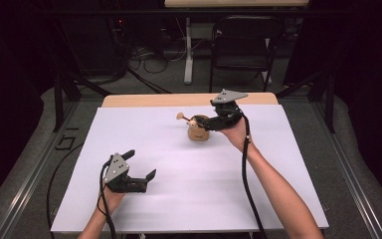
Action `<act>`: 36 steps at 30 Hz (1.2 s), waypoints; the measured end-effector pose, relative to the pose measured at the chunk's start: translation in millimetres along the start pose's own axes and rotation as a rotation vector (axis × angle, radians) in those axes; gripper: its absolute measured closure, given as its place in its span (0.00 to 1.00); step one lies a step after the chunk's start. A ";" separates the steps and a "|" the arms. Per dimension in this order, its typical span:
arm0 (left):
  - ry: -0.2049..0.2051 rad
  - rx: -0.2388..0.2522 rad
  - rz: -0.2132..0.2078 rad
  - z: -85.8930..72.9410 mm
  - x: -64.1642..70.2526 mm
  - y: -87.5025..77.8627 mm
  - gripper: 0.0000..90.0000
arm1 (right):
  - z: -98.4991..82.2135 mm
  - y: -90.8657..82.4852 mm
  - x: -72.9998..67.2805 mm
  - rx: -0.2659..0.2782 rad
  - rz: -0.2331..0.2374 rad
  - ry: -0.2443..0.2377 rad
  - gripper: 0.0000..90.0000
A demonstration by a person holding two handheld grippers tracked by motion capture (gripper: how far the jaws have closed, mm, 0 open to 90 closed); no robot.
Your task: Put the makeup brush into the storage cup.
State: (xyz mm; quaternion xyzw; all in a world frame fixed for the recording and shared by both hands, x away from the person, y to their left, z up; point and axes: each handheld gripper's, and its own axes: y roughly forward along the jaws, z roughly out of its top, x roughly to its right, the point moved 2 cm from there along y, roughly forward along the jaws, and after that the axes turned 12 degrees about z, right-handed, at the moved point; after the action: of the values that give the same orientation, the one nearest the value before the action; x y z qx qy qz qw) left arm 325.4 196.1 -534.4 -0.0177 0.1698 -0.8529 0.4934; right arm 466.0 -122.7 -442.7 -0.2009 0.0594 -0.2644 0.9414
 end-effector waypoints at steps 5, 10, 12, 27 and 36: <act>0.007 0.024 0.018 -0.2 -2.7 -5.2 0.00 | -9.0 -12.3 -10.0 0.033 0.015 -0.009 0.12; 0.004 0.035 0.038 -0.4 -7.1 -8.6 0.00 | -22.9 -24.5 -20.7 0.048 0.042 -0.016 0.05; 0.013 0.037 0.047 -0.4 -8.5 -9.9 0.00 | -27.8 -30.3 -24.5 0.056 0.048 -0.018 0.03; -0.001 0.053 0.057 -3.8 -13.5 -16.1 0.00 | -57.2 -72.8 -47.8 0.125 0.045 -0.039 0.00; 0.011 0.079 0.072 -5.8 -13.2 -22.0 0.00 | -76.9 -94.2 -54.2 0.179 0.010 -0.048 0.00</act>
State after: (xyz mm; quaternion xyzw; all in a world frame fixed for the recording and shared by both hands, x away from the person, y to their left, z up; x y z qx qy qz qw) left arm 312.7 218.9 -531.3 0.0127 0.1393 -0.8408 0.5230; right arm 358.4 -194.5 -473.9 -0.1218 0.0139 -0.2592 0.9580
